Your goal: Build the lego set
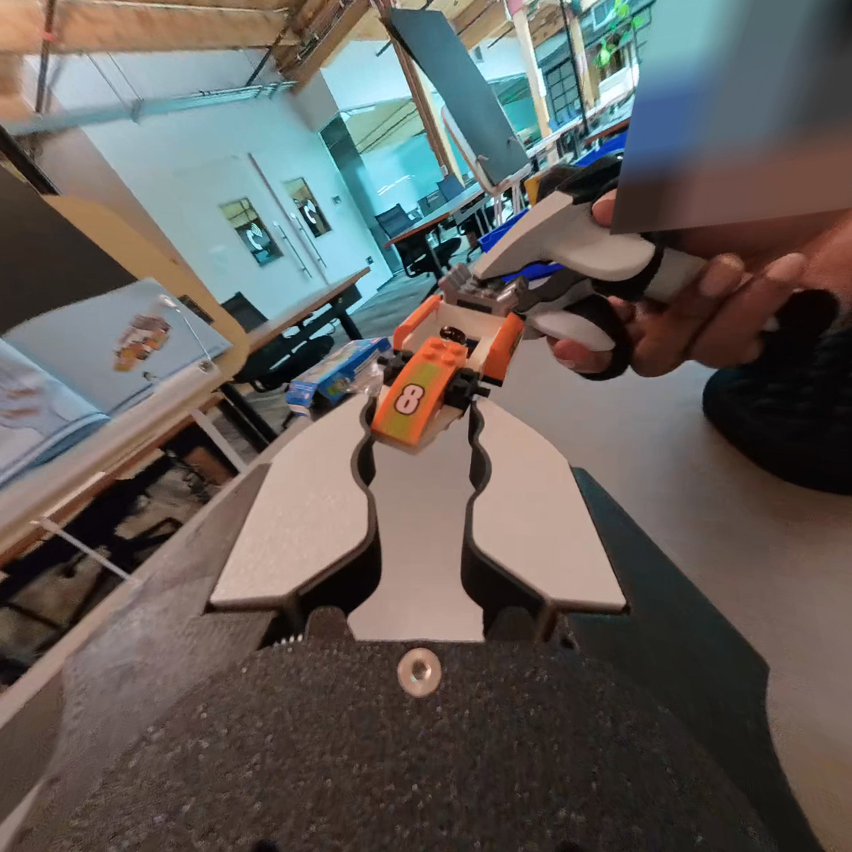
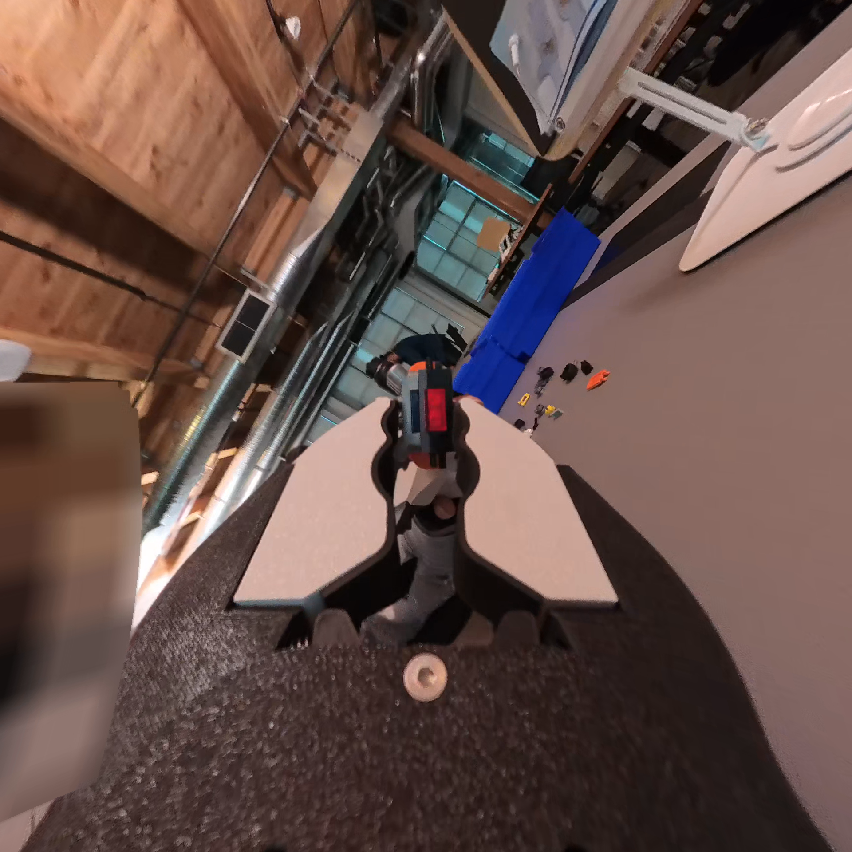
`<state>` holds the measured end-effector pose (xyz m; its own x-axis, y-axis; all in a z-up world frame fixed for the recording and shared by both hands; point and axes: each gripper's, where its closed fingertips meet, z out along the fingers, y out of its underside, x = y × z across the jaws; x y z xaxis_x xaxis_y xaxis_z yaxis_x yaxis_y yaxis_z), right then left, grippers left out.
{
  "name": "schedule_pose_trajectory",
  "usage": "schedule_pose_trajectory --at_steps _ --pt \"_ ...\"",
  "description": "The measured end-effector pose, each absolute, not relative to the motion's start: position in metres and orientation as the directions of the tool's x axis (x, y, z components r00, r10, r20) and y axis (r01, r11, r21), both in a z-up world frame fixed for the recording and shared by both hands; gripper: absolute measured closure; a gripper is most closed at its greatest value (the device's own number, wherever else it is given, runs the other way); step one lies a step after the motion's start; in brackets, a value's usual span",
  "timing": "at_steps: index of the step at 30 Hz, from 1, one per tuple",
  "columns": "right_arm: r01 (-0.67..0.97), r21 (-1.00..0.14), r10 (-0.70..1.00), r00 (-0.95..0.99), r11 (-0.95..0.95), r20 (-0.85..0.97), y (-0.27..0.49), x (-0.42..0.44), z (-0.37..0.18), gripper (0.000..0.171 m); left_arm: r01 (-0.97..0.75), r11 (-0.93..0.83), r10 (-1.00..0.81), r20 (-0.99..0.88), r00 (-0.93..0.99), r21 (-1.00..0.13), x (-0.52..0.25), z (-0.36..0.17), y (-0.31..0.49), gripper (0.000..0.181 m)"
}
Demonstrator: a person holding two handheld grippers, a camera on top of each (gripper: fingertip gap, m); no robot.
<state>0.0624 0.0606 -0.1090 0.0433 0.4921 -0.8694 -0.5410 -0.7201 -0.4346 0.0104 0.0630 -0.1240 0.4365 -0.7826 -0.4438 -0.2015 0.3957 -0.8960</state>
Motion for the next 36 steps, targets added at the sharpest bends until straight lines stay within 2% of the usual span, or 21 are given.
schedule_pose_trajectory --at_steps 5,11,16,29,32,34,35,36 --pt "-0.548 -0.387 0.451 0.02 -0.742 -0.892 0.065 0.063 -0.126 0.149 -0.321 0.482 -0.716 -0.578 0.392 -0.815 0.009 -0.136 0.064 0.144" --pt "-0.481 -0.397 0.452 0.001 -0.782 -0.892 0.059 0.067 -0.137 0.149 -0.367 0.517 -0.728 -0.622 0.287 -0.774 0.011 -0.147 0.053 0.149" --pt "-0.449 -0.401 0.446 0.007 -0.798 -0.895 0.06 0.073 -0.147 0.149 -0.369 0.482 -0.792 -0.575 0.205 -0.795 0.015 -0.159 0.045 0.152" --pt "-0.502 -0.393 0.446 0.016 -0.771 -0.895 0.067 0.084 -0.149 0.144 -0.298 0.333 -0.89 -0.402 0.215 -0.895 0.012 -0.167 0.053 0.152" --pt "-0.528 -0.481 0.535 0.059 -0.7 -0.843 0.066 0.089 -0.137 0.14 -0.236 0.234 -0.936 -0.284 0.208 -0.943 0.009 -0.166 0.055 0.153" --pt "-0.524 -0.635 0.652 0.184 -0.568 -0.735 0.065 0.092 -0.124 0.138 -0.182 0.132 -0.97 -0.165 0.179 -0.974 0.007 -0.164 0.055 0.153" --pt "-0.493 -0.73 0.703 0.289 -0.473 -0.65 0.065 0.094 -0.12 0.139 -0.162 0.088 -0.972 -0.12 0.201 -0.983 0.002 -0.163 0.06 0.181" --pt "-0.433 -0.818 0.731 0.401 -0.379 -0.552 0.066 0.095 -0.119 0.14 -0.109 0.064 -0.976 -0.085 0.201 -0.992 -0.001 -0.157 0.063 0.181"
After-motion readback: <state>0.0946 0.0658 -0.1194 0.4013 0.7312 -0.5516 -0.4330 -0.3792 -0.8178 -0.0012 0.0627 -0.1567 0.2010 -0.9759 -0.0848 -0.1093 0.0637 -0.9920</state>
